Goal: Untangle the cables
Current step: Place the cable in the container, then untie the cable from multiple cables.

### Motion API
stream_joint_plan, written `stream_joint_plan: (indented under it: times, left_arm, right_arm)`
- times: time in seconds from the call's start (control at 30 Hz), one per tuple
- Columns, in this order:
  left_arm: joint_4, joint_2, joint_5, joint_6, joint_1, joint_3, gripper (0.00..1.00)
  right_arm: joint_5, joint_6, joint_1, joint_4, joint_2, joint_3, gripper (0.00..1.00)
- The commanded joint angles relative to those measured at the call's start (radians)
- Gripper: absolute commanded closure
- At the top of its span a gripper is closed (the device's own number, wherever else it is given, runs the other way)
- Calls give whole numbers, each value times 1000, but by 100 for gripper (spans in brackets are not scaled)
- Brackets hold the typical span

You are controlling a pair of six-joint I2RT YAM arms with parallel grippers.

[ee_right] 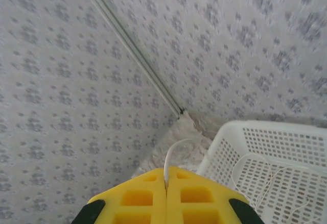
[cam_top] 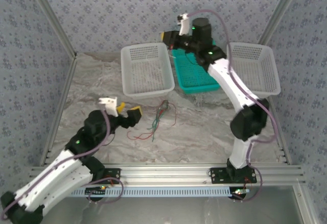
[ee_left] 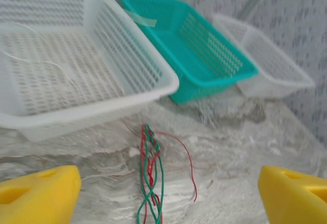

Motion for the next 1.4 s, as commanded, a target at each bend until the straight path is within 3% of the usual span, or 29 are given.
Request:
stream_joint_plan:
  times: [0.0,0.07,0.23,0.37,0.43,0.57,0.77,0.87,0.9,1.03,1.13,1.27,1.37]
  left_arm:
    - [-238,-86,-132,-11,7,40,5]
    - [-290,-103,-145,-20,7,50,4]
    - [-327,-54,-146,-55,9,56,1]
    - [-310,70,-136,-77,17,92,1]
    - [-290,162,-94,-83,35,120,1]
    - [-213,352,50,-97,82,159,7]
    - [-86,580,168,-107,91,198,6]
    - [-32,688,222,-100,88,220,3]
    - [-19,720,237,-95,86,229,3]
    - [18,861,285,-76,70,276,23]
    - [34,932,286,-74,48,302,35]
    - [71,989,287,-97,30,304,62]
    - [72,1007,284,-105,20,303,67]
  right_arm:
    - [-34,-34,22,-4,127,78,100]
    - [-35,-31,33,4,212,94,100]
    - [-11,-10,44,-139,338,205,61]
    - [136,-59,48,-251,258,208,45]
    - [181,-86,48,-259,172,159,40]
    - [223,-140,47,-263,-39,12,39]
    - [412,-122,57,-26,-547,-573,37]
    - [521,-60,63,51,-790,-861,10]
    - [529,-45,60,61,-848,-928,6]
    - [492,-13,48,-40,-1005,-1082,4]
    - [482,39,48,-132,-1039,-1127,4]
    - [485,108,48,-133,-1037,-1171,5]
    - [460,134,55,-67,-1000,-1187,5]
